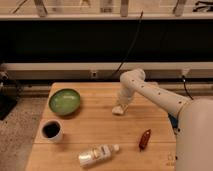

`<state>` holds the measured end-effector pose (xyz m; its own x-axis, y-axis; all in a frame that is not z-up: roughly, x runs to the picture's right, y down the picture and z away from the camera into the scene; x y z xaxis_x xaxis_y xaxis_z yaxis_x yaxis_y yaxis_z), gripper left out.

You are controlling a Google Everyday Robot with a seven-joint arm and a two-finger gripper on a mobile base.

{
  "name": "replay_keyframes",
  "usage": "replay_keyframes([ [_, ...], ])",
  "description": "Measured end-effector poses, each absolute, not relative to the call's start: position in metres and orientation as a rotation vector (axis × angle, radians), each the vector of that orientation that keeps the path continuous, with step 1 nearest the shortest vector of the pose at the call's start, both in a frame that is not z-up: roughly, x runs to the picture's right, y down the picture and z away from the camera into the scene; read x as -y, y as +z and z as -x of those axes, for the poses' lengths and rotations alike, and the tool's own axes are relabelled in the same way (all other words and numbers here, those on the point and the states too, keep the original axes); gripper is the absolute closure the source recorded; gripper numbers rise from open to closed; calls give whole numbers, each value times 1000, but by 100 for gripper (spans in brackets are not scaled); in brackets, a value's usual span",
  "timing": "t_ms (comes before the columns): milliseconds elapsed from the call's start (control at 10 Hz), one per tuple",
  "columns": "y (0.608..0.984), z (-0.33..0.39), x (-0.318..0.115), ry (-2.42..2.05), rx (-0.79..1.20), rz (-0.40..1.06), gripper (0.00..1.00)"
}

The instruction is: Wipe the white sponge on the table

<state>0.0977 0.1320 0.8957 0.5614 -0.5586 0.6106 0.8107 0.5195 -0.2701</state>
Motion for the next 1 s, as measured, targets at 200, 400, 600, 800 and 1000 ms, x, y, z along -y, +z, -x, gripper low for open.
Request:
replay_keyframes([
  [200, 887, -90, -142, -884, 518, 577, 98],
  [400, 874, -94, -156, -901, 536, 596, 98],
  [600, 869, -105, -161, -900, 532, 606, 98],
  [800, 866, -131, -166, -878, 512, 625, 98],
  [1000, 866, -151, -168, -852, 488, 637, 98],
])
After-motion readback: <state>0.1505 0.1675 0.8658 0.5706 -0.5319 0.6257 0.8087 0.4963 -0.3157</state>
